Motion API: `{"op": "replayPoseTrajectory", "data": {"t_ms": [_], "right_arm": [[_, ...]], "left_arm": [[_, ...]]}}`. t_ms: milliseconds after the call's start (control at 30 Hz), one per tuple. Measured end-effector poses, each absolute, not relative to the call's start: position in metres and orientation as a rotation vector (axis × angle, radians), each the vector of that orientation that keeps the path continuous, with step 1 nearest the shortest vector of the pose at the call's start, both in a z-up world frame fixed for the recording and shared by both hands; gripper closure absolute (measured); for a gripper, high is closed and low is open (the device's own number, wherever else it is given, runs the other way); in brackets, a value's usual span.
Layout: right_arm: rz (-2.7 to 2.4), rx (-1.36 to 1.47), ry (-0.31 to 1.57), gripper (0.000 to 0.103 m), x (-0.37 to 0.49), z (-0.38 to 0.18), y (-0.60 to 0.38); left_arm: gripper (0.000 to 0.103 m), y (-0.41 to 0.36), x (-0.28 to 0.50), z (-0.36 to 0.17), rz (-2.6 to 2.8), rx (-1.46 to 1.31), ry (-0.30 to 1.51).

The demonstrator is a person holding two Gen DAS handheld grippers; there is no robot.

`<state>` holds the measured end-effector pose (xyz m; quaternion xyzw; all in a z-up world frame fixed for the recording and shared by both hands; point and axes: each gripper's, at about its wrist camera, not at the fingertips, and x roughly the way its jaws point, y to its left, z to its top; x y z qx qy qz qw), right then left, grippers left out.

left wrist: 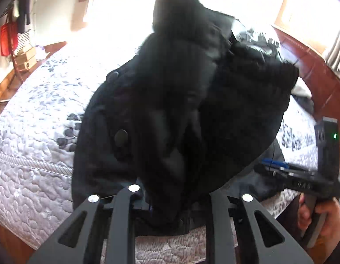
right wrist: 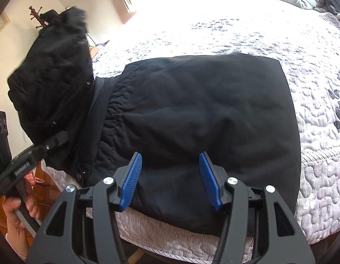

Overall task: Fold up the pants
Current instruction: 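Lower the folded edge onto the pants and open the left gripper, then grasp the waistband edge of the folded pants with the right gripper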

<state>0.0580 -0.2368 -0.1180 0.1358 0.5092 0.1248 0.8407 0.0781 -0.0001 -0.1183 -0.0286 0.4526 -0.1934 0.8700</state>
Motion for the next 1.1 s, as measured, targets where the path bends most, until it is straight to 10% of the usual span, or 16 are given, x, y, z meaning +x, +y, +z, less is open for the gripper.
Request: {"op": "replayPoseTrajectory", "data": {"t_ms": [400,733,1100], "right_arm": [[0.271,0.266,1.102,0.042,0.066,-0.123,-0.236],[0.227,0.361,1.079,0.027,0.081,-0.095,-0.264],[0.283,0.330,1.109,0.015,0.127,-0.082,-0.233]], "left_arm": [[0.070,-0.043,0.085,-0.136,-0.437,0.059,1.002],[0.011,-0.069,0.063,-0.139,-0.491,0.009,1.070],[0.008,-0.057,0.065,-0.136,-0.451,-0.046,1.113]]}}
